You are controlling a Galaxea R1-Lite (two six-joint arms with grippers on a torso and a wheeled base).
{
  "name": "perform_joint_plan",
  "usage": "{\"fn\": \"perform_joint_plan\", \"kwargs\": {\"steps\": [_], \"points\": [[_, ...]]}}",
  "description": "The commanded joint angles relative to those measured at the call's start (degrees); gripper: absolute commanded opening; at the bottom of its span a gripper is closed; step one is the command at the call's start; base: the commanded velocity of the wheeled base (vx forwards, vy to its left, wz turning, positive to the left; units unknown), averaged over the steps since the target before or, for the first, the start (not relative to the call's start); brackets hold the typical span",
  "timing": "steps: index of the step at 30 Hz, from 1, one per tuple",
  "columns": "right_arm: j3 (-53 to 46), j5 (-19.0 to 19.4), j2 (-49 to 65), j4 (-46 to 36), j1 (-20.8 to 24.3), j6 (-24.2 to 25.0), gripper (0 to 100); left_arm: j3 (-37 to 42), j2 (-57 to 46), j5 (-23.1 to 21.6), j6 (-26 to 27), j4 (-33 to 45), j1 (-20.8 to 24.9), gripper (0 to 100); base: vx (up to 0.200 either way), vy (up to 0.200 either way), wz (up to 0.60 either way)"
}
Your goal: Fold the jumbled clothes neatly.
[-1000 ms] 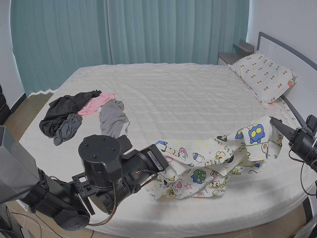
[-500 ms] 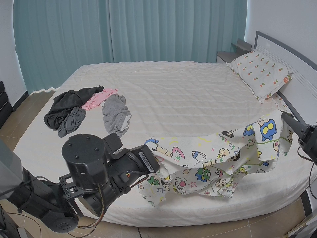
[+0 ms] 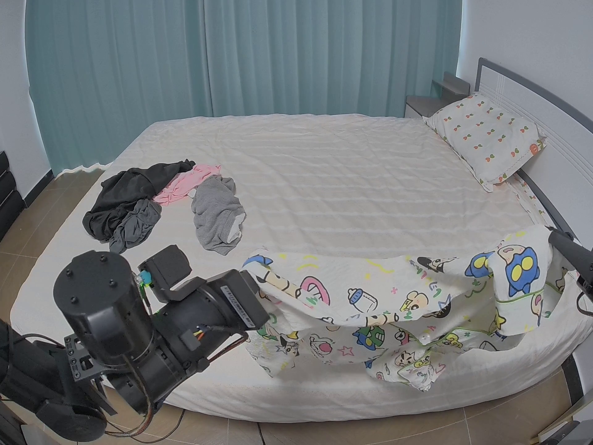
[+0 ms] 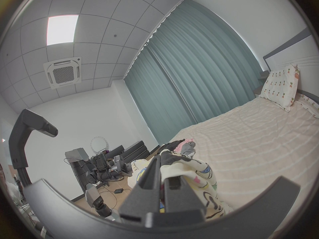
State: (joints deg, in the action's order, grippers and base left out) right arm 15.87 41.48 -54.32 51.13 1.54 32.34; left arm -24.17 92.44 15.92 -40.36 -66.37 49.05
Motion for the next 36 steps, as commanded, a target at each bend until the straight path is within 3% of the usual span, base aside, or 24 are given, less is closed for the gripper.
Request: {"fn": "perform_joint_plan", "kwargs": {"steps": [1,6,11,17,21,30,36], "points": [[2.15,2.46,5.81,-2.79,0.13,0.09,0,1.76,-5.78,-0.28,-1.38,0.36,4.29,0,0.000,0.000,0.00],[3.29,4.83,7.04,-7.01,0.13,0.27,0,1.67,-10.00,-0.45,-1.38,2.82,8.16,0,0.000,0.000,0.00],[3.64,5.89,8.97,-10.17,0.22,0.18,0,1.32,-14.13,-0.54,-1.47,7.74,8.16,0,0.000,0.000,0.00],[3.64,6.24,4.75,-11.66,0.13,0.00,0,0.62,-9.03,-3.09,-5.08,11.96,2.27,0,0.000,0.000,0.00],[3.99,6.06,-2.10,-11.40,0.05,-0.17,0,-2.81,1.07,-5.64,-5.78,12.14,-5.37,0,0.000,0.000,0.00],[9.97,5.36,-16.87,-10.96,-0.31,-0.70,0,-10.89,13.82,-5.81,-7.54,12.14,-9.68,0,0.000,0.000,0.00],[13.48,2.02,-26.45,-6.39,-0.22,-0.96,0,-16.17,20.41,-5.81,-7.36,13.10,-13.81,0,0.000,0.000,0.00]]}}
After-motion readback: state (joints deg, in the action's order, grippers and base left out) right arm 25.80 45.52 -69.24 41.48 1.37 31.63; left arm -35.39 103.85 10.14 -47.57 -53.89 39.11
